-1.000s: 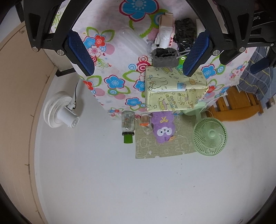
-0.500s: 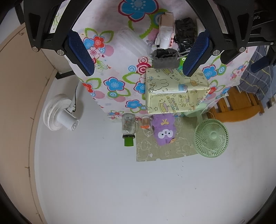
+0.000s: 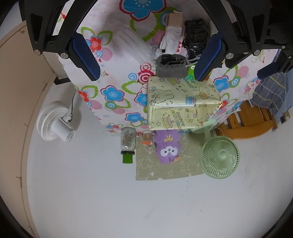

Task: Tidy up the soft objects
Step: 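Grasp the yellow cartoon tissue pack with the left tool while the right tool grasps the gray cloth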

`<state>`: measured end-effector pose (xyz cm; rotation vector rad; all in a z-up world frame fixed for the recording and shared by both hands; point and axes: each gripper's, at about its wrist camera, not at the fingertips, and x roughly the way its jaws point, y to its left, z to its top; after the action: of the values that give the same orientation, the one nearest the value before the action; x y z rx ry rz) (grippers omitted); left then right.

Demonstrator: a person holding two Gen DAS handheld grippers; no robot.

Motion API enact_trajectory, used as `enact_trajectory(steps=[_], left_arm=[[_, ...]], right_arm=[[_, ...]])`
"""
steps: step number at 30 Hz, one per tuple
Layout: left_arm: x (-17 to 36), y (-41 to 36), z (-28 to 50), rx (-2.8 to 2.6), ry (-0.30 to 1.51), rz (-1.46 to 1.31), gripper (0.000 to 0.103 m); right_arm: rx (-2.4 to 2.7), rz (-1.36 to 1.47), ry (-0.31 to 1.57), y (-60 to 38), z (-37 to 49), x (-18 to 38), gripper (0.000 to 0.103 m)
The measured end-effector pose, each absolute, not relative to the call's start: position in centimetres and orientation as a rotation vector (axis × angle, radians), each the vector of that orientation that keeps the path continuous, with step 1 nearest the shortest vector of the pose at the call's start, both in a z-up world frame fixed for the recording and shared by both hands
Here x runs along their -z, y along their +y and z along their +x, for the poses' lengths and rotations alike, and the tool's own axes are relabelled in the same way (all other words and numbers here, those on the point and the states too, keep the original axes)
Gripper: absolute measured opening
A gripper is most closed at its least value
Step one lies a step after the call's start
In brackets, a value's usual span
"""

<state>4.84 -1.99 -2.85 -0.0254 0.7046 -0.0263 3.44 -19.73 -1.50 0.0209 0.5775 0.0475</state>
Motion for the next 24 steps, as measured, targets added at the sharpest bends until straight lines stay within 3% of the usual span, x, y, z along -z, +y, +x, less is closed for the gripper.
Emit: enact_trajectory(steps=[24], left_arm=[[7.6,-1.1,8.9,0.014,0.856,-0.026,0.087]], right_arm=[[-0.089,-0.003,0.717,-17.7,7.8,6.0,0.103]])
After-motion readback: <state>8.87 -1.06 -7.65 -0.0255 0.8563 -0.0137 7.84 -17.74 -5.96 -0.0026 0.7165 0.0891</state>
